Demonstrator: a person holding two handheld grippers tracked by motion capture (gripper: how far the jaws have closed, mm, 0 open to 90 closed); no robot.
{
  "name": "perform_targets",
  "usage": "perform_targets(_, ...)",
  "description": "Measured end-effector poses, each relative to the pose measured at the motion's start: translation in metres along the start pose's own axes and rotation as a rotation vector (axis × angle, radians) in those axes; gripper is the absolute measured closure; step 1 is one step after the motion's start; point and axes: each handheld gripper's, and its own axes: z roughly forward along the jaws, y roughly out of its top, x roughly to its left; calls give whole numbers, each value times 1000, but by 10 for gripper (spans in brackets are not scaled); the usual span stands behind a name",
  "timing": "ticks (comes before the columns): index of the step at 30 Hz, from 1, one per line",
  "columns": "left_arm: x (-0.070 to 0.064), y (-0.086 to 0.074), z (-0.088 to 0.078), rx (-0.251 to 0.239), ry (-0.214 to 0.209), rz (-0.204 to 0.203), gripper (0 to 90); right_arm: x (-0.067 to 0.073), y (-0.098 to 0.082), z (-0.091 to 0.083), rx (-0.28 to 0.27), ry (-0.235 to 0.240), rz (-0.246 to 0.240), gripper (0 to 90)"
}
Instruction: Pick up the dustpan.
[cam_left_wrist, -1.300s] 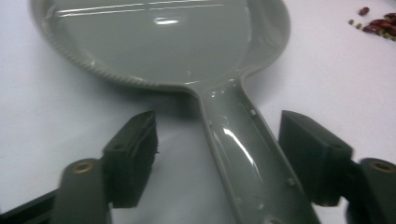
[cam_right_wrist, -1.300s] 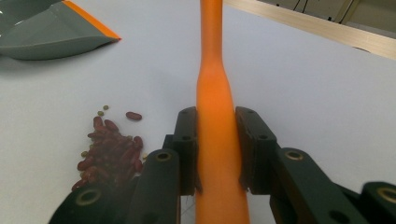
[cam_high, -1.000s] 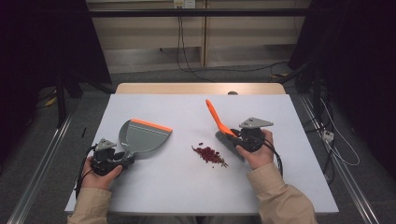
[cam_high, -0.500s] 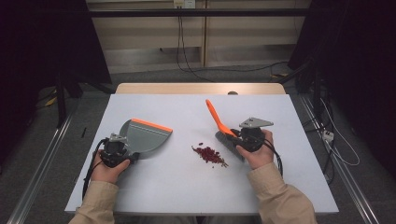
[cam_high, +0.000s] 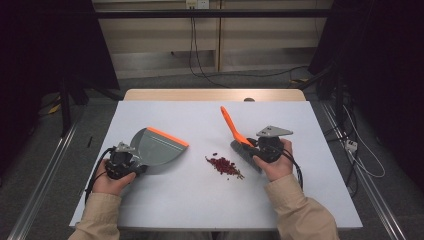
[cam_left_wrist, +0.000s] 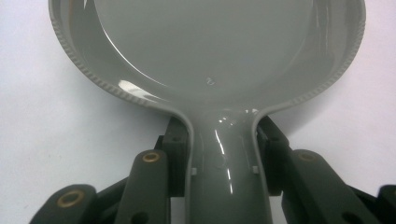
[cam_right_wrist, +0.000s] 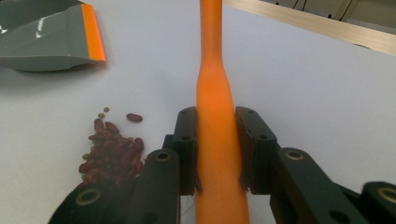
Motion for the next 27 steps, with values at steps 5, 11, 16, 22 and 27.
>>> perform_targets(5,-16,0,-14,0,-79,92,641,1,0,0,4,0,-6,713)
perform_targets(11,-35,-5,-12,36,-151,182,641,3,3,0,33,-7,-19,693)
perform_targets(16,-38,-8,-7,58,-177,214,641,6,9,1,86,17,-23,634)
perform_targets(22,-40,-10,-4,66,-185,231,640,3,15,5,196,19,-41,701)
perform_targets(27,-42,-11,-3,63,-199,236,640,2,18,8,212,31,-59,714)
